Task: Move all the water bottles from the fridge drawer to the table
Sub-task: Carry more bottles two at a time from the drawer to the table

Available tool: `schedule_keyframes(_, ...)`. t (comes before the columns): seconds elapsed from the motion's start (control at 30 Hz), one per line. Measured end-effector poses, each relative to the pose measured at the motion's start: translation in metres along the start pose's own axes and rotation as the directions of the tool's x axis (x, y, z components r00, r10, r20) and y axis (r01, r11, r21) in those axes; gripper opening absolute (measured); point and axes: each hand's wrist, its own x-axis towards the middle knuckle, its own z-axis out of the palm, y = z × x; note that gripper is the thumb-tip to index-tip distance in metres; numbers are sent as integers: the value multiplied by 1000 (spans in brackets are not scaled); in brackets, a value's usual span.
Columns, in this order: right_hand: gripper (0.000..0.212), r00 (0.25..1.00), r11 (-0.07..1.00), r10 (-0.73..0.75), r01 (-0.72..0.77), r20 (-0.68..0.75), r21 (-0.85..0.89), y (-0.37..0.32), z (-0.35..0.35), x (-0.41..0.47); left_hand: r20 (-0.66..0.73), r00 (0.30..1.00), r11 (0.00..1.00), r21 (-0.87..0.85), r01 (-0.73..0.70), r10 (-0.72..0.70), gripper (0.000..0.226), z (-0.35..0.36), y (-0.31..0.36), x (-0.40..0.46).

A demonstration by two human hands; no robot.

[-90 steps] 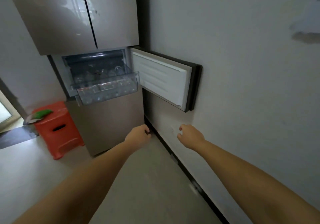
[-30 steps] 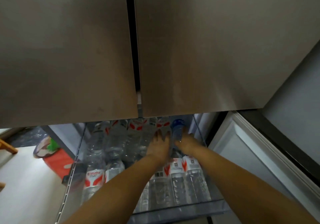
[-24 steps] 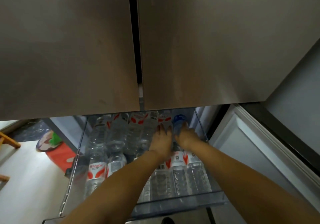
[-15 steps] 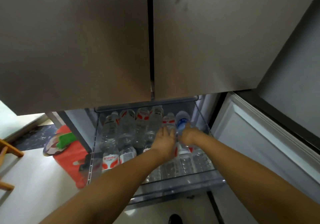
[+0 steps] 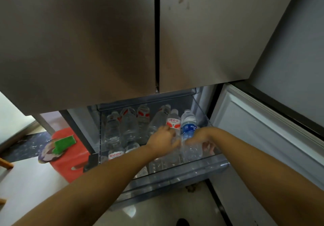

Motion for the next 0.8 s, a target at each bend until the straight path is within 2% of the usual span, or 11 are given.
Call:
schedule_keyframes(0.07,62,991,995,-59,68,-122,77,-6,-3,5,-60,975,968,-150,201,-212,43,0,0,21)
schedule_keyframes(0.1,59,978,992,-75,94,-197,89,-9,-3,10,-37,947,932,-198,305,-318,47,1,-2,31)
schedule_keyframes(0.17,56,953,982,-92,134,-288,132,-16,-1,24,67,876,839,-260,477,-478,54,6,-4,52)
schedule_keyframes(0.23,60,953,961,-68,142,-294,239,-19,4,41,166,818,768,-281,575,-551,64,13,-1,66)
schedule_keyframes(0.37,82,975,950,-46,110,-217,291,-15,11,77,353,744,695,-278,663,-568,100,23,14,85)
schedule_keyframes(0.47,92,975,921,10,77,-221,382,-15,9,77,454,717,606,-390,693,-529,111,22,8,93)
schedule_keyframes(0.53,88,976,915,27,63,-215,399,-14,5,76,423,729,604,-411,683,-537,112,28,1,93)
schedule_keyframes(0.6,81,978,911,14,73,-208,405,-13,4,77,299,742,651,-356,670,-600,111,37,-2,90)
schedule_keyframes(0.67,71,976,894,4,94,-219,437,-8,2,80,282,730,630,-372,682,-623,113,38,0,89)
schedule_keyframes(0.73,62,981,869,-22,113,-192,482,-1,-2,83,314,753,605,-453,655,-579,112,30,-1,89)
schedule_keyframes(0.8,53,994,790,-34,89,-100,607,7,-4,80,333,815,570,-589,572,-474,94,16,-4,82)
